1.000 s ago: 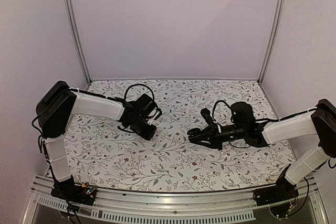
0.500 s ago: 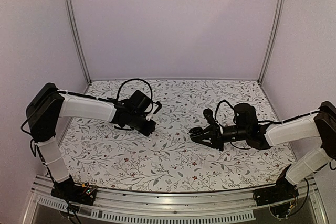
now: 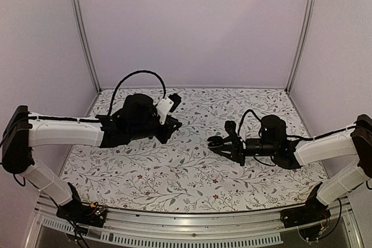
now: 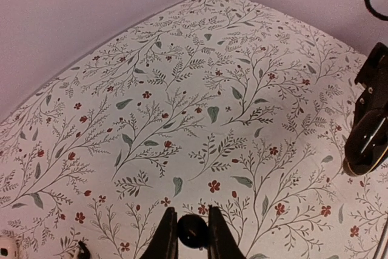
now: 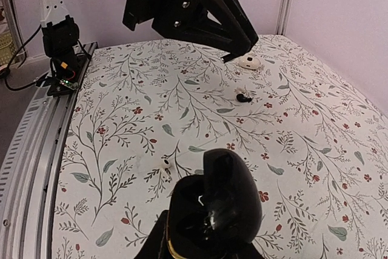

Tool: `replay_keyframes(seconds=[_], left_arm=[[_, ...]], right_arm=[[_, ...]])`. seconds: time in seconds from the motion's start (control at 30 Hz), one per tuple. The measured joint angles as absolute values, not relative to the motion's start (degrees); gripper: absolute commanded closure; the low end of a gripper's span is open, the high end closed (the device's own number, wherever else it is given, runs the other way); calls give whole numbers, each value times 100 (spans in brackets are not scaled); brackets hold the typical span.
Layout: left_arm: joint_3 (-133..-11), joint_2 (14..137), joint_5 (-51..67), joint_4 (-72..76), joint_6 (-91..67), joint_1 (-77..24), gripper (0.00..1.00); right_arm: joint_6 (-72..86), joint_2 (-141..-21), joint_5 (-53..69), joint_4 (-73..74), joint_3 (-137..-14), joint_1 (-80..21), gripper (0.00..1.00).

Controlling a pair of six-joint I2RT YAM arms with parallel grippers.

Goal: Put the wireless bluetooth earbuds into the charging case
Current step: Pick up the right earbud from the center of the board.

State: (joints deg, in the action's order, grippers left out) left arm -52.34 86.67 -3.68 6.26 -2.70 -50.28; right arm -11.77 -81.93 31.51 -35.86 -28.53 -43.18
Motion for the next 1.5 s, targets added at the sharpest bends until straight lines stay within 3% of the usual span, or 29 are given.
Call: replay_keyframes(seconds=[0.8, 1.5], left_arm=[[-4556, 8134, -412, 1824, 307, -5505, 90], [-4160, 7760, -377, 2283, 451, -5588, 90]], right_arm=[[-2709, -7666, 613, -4377, -2272, -5332, 100], [-3223, -6978, 375, -4779, -2056, -5789, 100]])
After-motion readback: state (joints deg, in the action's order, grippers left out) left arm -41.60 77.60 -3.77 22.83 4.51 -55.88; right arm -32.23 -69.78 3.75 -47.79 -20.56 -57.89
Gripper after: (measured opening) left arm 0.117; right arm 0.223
